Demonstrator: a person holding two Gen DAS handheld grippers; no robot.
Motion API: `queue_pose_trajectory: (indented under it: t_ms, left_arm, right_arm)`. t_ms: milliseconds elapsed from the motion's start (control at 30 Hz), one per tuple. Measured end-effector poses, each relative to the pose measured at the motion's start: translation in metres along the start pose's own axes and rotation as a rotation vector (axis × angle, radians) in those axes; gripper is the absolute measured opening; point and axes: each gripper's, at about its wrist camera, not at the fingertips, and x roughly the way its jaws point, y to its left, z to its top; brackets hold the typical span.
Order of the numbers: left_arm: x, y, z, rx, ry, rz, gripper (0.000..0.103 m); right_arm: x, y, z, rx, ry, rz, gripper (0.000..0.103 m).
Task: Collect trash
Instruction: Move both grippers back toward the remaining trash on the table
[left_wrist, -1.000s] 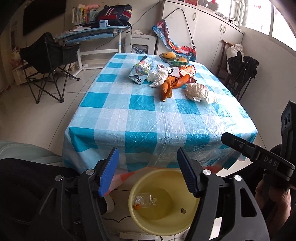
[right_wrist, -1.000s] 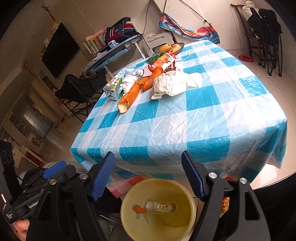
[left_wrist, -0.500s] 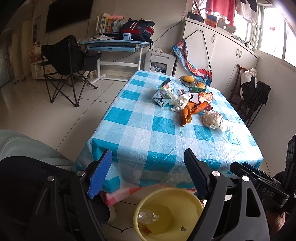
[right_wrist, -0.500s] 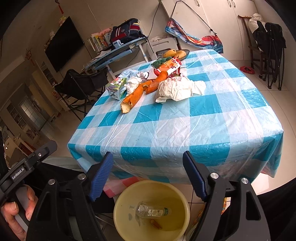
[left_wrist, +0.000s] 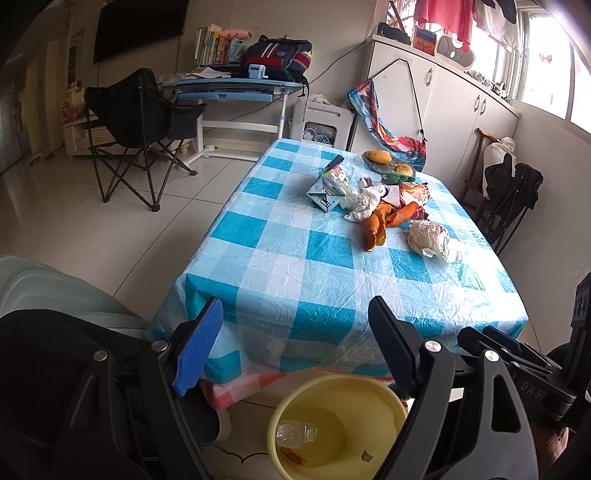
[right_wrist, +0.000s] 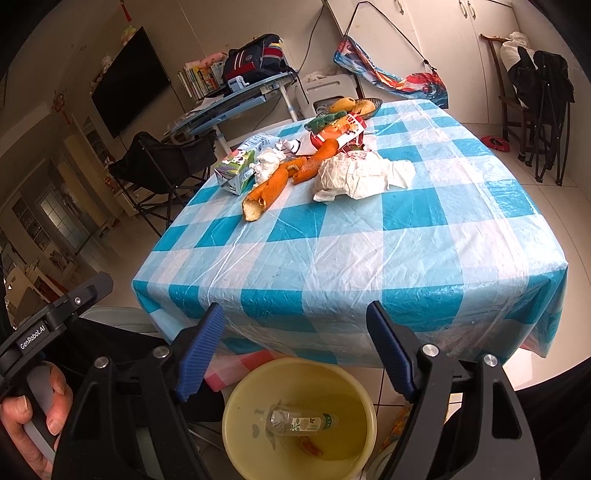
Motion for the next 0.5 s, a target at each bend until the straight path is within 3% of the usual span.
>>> queue_pose_trajectory:
  t_ms: [500]
  left_arm:
    - [0.0015, -0.0010, -0.0007, 0.002, 0.003, 0.000, 0.078]
  right_arm:
    - [-0.0022, -0.0041, 0.0026, 0.012, -0.020, -0.008, 0.076]
